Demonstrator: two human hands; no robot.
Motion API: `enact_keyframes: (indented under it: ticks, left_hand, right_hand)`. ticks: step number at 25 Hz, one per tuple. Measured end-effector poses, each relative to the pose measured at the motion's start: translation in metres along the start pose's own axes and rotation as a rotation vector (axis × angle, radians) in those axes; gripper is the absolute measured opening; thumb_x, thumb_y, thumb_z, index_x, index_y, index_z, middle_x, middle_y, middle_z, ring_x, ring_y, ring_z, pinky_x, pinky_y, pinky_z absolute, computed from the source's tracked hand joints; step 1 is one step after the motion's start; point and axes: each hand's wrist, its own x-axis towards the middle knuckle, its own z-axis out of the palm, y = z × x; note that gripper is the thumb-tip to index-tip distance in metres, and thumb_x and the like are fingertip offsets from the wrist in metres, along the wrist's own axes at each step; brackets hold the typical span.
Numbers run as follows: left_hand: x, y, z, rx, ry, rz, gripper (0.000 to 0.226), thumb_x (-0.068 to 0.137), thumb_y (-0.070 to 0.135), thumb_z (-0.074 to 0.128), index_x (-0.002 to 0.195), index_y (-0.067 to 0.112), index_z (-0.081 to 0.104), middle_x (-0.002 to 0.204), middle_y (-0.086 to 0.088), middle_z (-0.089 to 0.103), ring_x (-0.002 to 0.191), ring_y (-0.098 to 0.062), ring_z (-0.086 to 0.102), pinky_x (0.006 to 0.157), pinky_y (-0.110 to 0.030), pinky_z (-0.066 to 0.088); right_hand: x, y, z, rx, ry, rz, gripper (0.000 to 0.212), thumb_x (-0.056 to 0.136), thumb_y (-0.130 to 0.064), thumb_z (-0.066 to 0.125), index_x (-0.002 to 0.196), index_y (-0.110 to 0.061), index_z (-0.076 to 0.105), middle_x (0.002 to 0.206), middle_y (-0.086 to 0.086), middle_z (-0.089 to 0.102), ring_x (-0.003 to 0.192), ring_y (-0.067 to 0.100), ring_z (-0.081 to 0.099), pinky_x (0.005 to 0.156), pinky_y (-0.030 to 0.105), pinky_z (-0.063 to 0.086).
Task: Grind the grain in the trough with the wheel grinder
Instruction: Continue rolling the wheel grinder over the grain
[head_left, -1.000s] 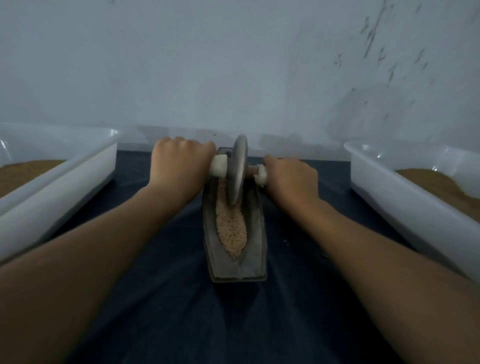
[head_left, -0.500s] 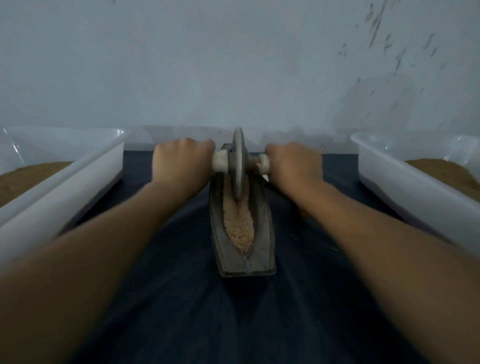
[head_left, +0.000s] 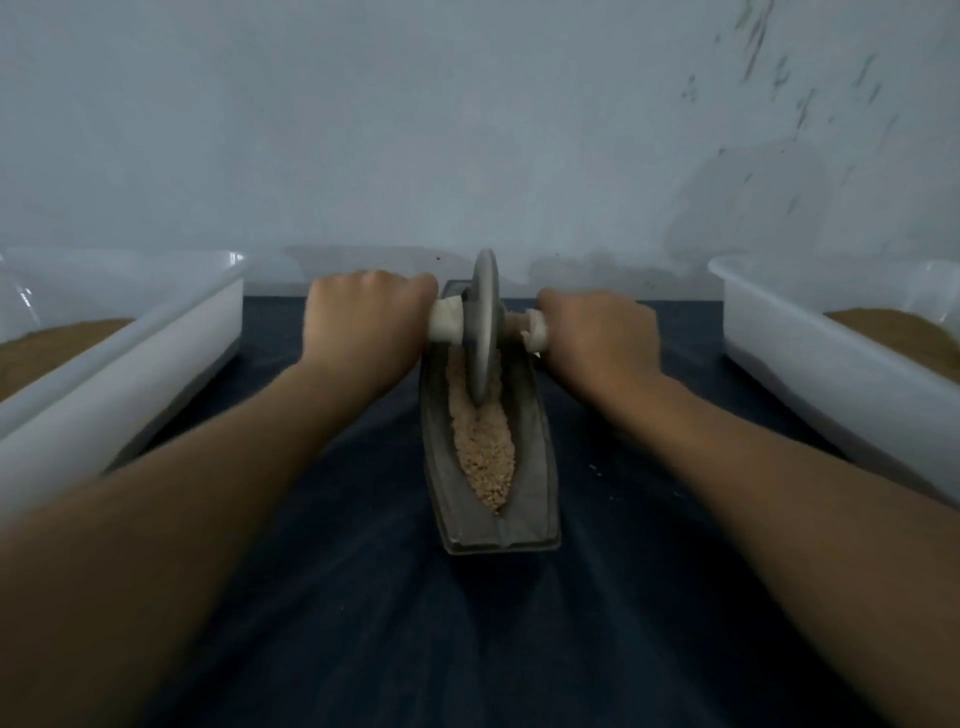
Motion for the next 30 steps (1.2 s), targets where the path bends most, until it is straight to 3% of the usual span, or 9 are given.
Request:
enact_keyframes:
  ticks: [3, 9, 12, 14, 17, 21, 24, 27, 30]
  left_hand:
    - [0.011, 0.003, 0.004, -0.041, -0.094, -0.053, 0.006, 0.091, 0.021, 0.056, 0.096, 0.021, 0.058, 0.084, -0.006, 0.062, 0.076, -0.031, 0.062, 0.058, -0.034, 0.037]
    - [-0.051, -0.019, -0.007, -0.090, 0.160, 0.135, 0.013, 0.064, 0.030, 0.058, 0.068, 0.032, 0.046, 0.054, 0.012, 0.019, 0.044, -0.012, 0.011, 0.049, -0.017, 0.007]
    - [-0.028, -0.015, 0.011, -0.114, -0.022, 0.020, 0.009, 0.078, 0.026, 0.061, 0.075, 0.029, 0.053, 0.060, 0.005, 0.044, 0.047, -0.019, 0.039, 0.045, -0.025, 0.030]
    - [0.010, -0.014, 0.019, -0.191, -0.223, -0.052, 0.008, 0.087, 0.029, 0.060, 0.095, 0.028, 0.062, 0.086, -0.002, 0.062, 0.075, -0.028, 0.060, 0.063, -0.036, 0.047]
    - [0.032, -0.014, 0.009, -0.195, -0.333, -0.010, 0.017, 0.087, 0.030, 0.061, 0.104, 0.031, 0.064, 0.094, -0.001, 0.061, 0.088, -0.028, 0.062, 0.069, -0.037, 0.046]
    - [-0.033, -0.026, -0.010, -0.225, -0.157, 0.155, 0.011, 0.070, 0.042, 0.058, 0.076, 0.043, 0.049, 0.065, 0.015, 0.049, 0.053, -0.009, 0.045, 0.047, -0.023, 0.030]
    - [-0.034, -0.027, -0.001, -0.206, -0.107, 0.160, 0.009, 0.067, 0.045, 0.054, 0.074, 0.044, 0.049, 0.060, 0.016, 0.046, 0.048, -0.004, 0.039, 0.044, -0.020, 0.024]
    - [0.007, -0.009, 0.009, -0.138, -0.190, -0.053, 0.011, 0.086, 0.031, 0.059, 0.096, 0.033, 0.063, 0.086, 0.001, 0.061, 0.075, -0.025, 0.061, 0.058, -0.033, 0.040]
    - [0.025, -0.007, 0.008, -0.195, -0.273, -0.098, 0.016, 0.090, 0.028, 0.060, 0.105, 0.026, 0.064, 0.096, -0.004, 0.062, 0.088, -0.030, 0.063, 0.066, -0.036, 0.042]
  right_hand:
    - [0.020, -0.007, -0.006, -0.017, -0.077, 0.012, 0.016, 0.091, -0.024, 0.064, 0.107, -0.022, 0.064, 0.100, 0.007, 0.067, 0.090, 0.031, 0.064, 0.064, 0.034, 0.039]
    - [-0.041, 0.014, -0.041, -0.107, 0.069, -0.238, 0.029, 0.053, -0.028, 0.066, 0.058, -0.032, 0.038, 0.049, -0.013, 0.030, 0.039, 0.006, 0.023, 0.045, 0.015, 0.013]
    - [-0.008, -0.003, -0.024, -0.123, 0.022, -0.139, 0.014, 0.079, -0.026, 0.067, 0.076, -0.027, 0.054, 0.067, -0.005, 0.053, 0.056, 0.020, 0.048, 0.048, 0.024, 0.025]
    - [0.022, -0.015, -0.015, -0.154, 0.025, -0.051, 0.010, 0.090, -0.020, 0.064, 0.099, -0.021, 0.065, 0.089, 0.005, 0.065, 0.076, 0.029, 0.061, 0.058, 0.030, 0.034]
    - [0.033, -0.015, -0.015, -0.100, -0.139, -0.018, 0.017, 0.091, -0.017, 0.063, 0.107, -0.020, 0.067, 0.104, 0.009, 0.067, 0.093, 0.032, 0.065, 0.066, 0.033, 0.040]
    - [-0.027, 0.012, -0.030, -0.099, -0.001, -0.265, 0.018, 0.065, -0.035, 0.067, 0.069, -0.036, 0.049, 0.059, -0.010, 0.048, 0.047, 0.014, 0.041, 0.045, 0.019, 0.021]
    - [-0.024, 0.011, -0.030, -0.161, 0.033, -0.258, 0.027, 0.053, -0.037, 0.067, 0.060, -0.033, 0.041, 0.049, -0.014, 0.032, 0.038, 0.009, 0.030, 0.045, 0.014, 0.016]
    - [0.019, -0.008, -0.016, -0.073, -0.083, -0.060, 0.008, 0.087, -0.023, 0.065, 0.089, -0.029, 0.060, 0.085, 0.001, 0.063, 0.076, 0.027, 0.062, 0.059, 0.030, 0.040]
    - [0.038, -0.017, -0.016, -0.095, -0.105, -0.015, 0.019, 0.090, -0.015, 0.063, 0.109, -0.020, 0.068, 0.103, 0.008, 0.066, 0.093, 0.031, 0.064, 0.068, 0.032, 0.041]
